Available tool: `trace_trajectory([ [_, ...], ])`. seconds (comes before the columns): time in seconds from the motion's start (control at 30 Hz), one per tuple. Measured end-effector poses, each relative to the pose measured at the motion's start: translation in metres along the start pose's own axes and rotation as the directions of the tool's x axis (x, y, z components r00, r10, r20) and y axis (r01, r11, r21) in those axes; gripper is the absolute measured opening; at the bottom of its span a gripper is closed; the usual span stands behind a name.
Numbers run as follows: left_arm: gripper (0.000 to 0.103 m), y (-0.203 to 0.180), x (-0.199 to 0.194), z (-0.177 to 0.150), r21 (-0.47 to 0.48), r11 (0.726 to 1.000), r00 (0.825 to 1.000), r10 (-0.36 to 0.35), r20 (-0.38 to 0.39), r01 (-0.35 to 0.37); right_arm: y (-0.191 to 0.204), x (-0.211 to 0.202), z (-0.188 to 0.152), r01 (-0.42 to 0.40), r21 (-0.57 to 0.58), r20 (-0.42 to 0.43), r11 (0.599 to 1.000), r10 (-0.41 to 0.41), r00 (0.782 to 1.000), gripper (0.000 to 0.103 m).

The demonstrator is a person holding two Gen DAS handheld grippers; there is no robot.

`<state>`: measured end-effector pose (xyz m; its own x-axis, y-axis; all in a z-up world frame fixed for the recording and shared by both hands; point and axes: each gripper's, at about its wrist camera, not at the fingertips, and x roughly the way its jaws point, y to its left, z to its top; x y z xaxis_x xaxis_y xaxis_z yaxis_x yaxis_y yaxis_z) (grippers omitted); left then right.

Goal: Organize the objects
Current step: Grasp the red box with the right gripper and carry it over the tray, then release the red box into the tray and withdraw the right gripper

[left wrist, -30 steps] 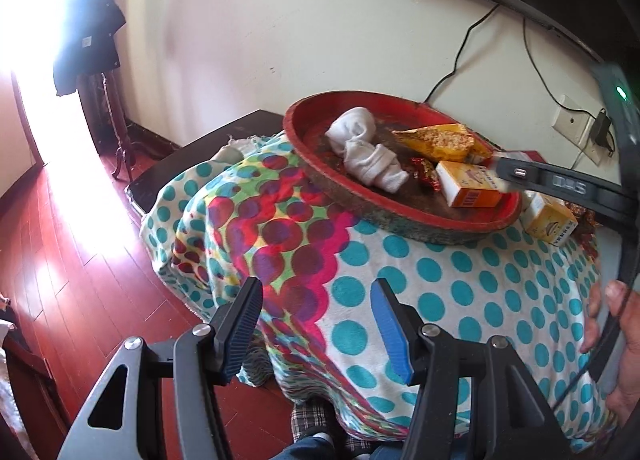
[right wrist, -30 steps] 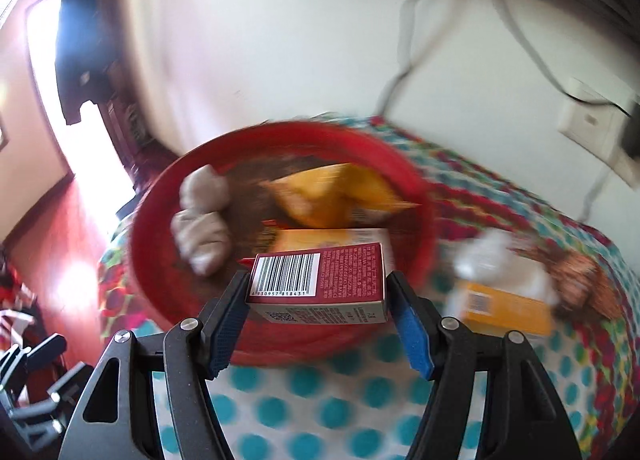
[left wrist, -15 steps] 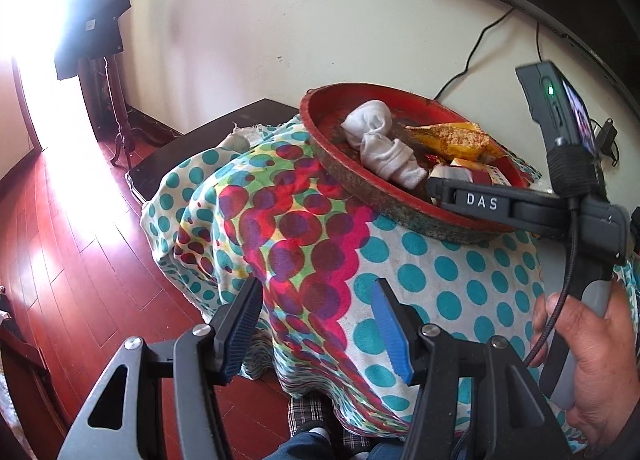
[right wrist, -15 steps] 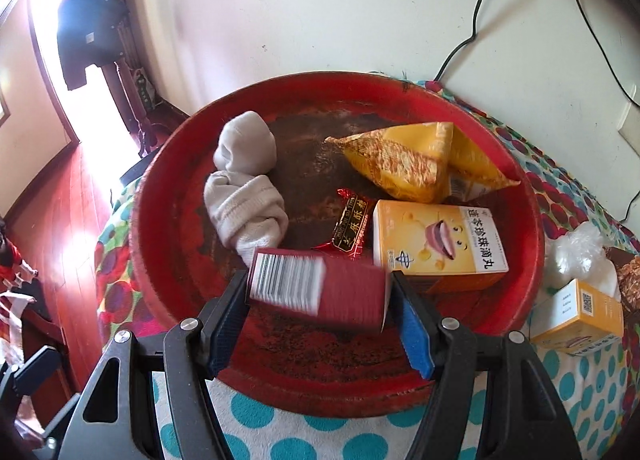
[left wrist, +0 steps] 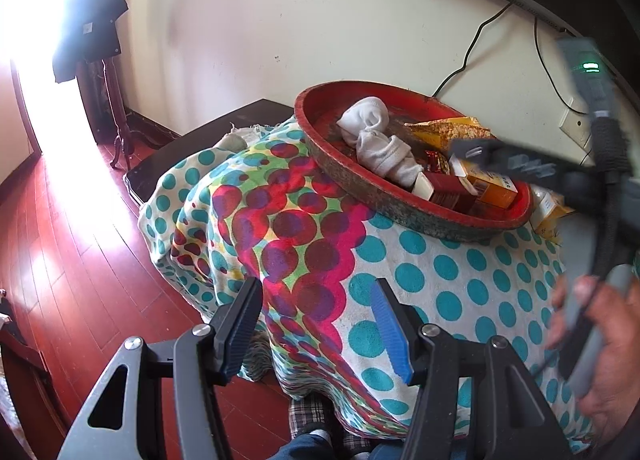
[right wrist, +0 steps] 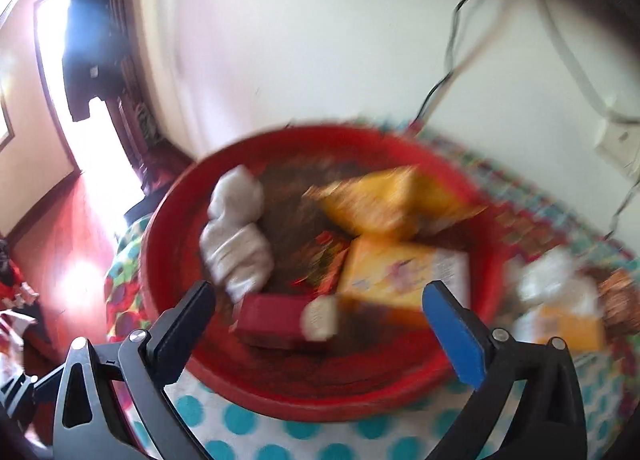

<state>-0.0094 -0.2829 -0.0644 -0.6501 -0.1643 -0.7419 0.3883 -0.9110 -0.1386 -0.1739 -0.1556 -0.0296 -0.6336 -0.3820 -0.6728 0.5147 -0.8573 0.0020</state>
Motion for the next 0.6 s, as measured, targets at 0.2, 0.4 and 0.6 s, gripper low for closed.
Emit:
trace_trajectory([
  [0.2,0.058,-0.014,-0.008,-0.001,0.029,0.999,0.998,-0.036,0.049,0.035,-0.089,-0.025,-0.018,0.190,0.097,0.006,0.977,-0.192,0.981,0.103],
  [0.4,0.058,-0.048,-0.015,-0.011,0.112,0.990,0.993,-0.095,0.075,0.087,-0.195,-0.042,-0.064,0.395,0.199,-0.070,0.897,-0.389,0.919,0.103],
  [0.6,0.058,-0.101,-0.029,-0.021,0.184,0.973,0.976,-0.168,0.141,0.141,-0.241,-0.115,-0.070,0.301,0.355,0.221,0.885,-0.393,0.893,0.103],
])
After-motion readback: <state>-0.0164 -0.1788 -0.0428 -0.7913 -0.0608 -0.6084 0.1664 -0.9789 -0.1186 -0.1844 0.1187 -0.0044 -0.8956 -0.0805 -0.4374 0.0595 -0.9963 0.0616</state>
